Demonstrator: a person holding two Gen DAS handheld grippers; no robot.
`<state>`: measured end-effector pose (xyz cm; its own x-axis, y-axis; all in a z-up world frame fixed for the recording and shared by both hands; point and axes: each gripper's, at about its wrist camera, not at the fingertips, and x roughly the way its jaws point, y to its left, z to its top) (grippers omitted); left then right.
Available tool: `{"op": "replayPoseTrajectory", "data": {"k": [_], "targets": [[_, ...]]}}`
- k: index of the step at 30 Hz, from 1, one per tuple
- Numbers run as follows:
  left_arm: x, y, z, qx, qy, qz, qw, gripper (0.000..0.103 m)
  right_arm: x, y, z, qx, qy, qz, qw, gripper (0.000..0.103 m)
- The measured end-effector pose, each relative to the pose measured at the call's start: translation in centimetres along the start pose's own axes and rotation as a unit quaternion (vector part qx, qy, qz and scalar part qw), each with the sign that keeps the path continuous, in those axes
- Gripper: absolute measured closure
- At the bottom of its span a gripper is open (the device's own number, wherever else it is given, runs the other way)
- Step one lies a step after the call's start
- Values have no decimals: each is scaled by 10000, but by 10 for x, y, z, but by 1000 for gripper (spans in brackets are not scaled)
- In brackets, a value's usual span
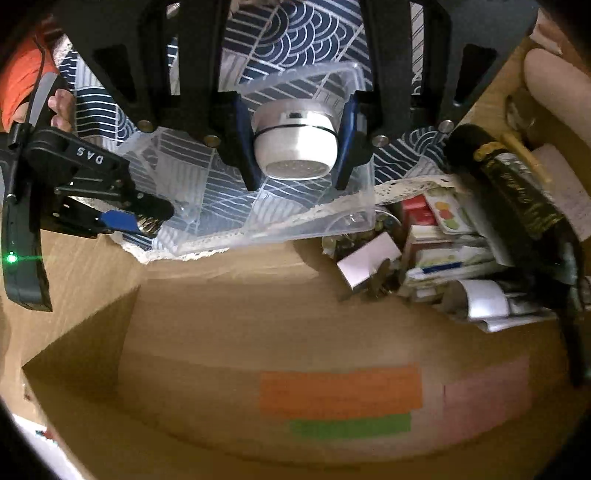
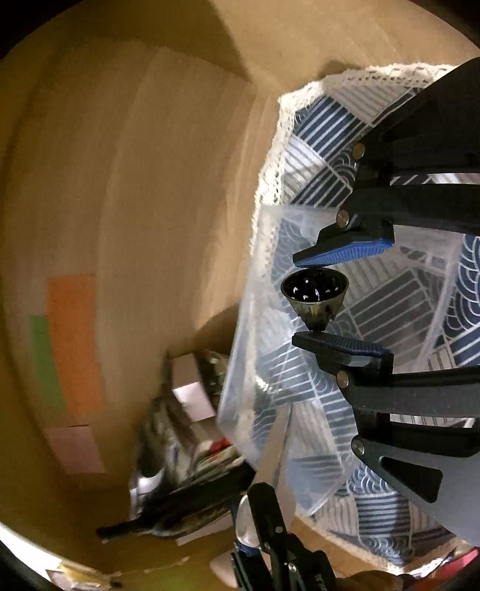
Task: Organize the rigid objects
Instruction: 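Carry both items into the clear box and open both grippers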
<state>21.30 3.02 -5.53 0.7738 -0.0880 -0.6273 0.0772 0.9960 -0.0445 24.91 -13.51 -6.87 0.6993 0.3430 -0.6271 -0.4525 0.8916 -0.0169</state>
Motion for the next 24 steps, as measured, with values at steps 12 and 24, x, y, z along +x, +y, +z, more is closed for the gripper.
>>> {"op": "replayPoseTrajectory", "data": {"k": [12,24], "targets": [[54,5,-10,-65,538,-116,9985,64,42,11,-9,-284,557,-36,9980,69],[-10,0,-1,-13,58,170,9998,34,-5,14,0,-141,171,-24,9998,45]]}}
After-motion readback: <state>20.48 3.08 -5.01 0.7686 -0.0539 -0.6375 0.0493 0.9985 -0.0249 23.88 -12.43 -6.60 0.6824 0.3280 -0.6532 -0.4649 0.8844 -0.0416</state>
